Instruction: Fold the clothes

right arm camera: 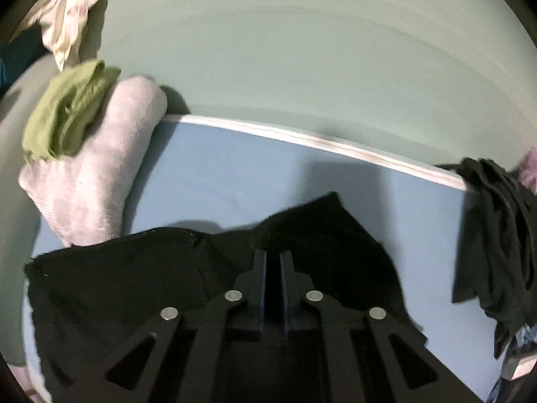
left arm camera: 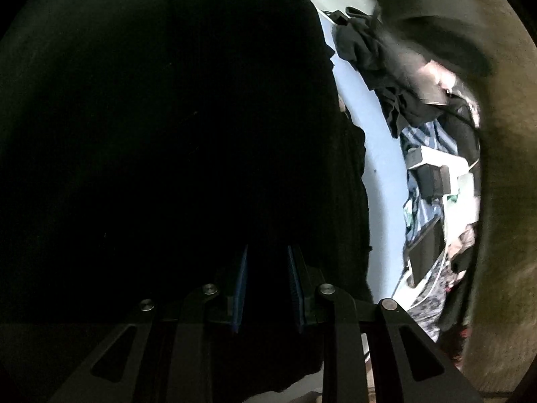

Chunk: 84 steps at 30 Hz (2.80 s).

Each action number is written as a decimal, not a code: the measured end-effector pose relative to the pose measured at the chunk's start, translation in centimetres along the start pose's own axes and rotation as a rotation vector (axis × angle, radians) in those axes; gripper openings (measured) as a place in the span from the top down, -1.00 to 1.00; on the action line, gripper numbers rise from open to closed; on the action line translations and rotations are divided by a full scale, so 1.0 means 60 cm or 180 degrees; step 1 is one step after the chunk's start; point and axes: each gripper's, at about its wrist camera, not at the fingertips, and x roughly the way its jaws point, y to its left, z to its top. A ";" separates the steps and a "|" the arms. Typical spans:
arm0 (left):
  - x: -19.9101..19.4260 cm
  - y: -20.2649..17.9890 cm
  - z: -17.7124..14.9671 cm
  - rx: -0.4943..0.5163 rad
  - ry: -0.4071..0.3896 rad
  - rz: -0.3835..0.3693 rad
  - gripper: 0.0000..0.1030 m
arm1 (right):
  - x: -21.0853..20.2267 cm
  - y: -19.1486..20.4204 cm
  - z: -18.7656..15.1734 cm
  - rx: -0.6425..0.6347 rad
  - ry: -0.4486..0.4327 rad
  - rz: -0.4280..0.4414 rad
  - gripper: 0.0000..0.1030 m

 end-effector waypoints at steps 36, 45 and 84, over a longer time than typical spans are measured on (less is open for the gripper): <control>-0.343 0.054 -0.271 -0.0574 -0.2398 0.1883 -0.38 | -0.264 -0.144 -0.677 0.1134 -0.0172 0.0618 -0.37; -0.323 0.105 -0.313 -0.0841 -0.2724 0.1687 -0.38 | -0.346 -0.034 -0.649 0.1138 -0.0917 0.0395 -0.84; -0.325 0.210 -0.338 -0.1920 -0.2715 0.0919 -0.53 | -0.220 -0.002 -0.658 0.2107 -0.0588 0.0947 -0.99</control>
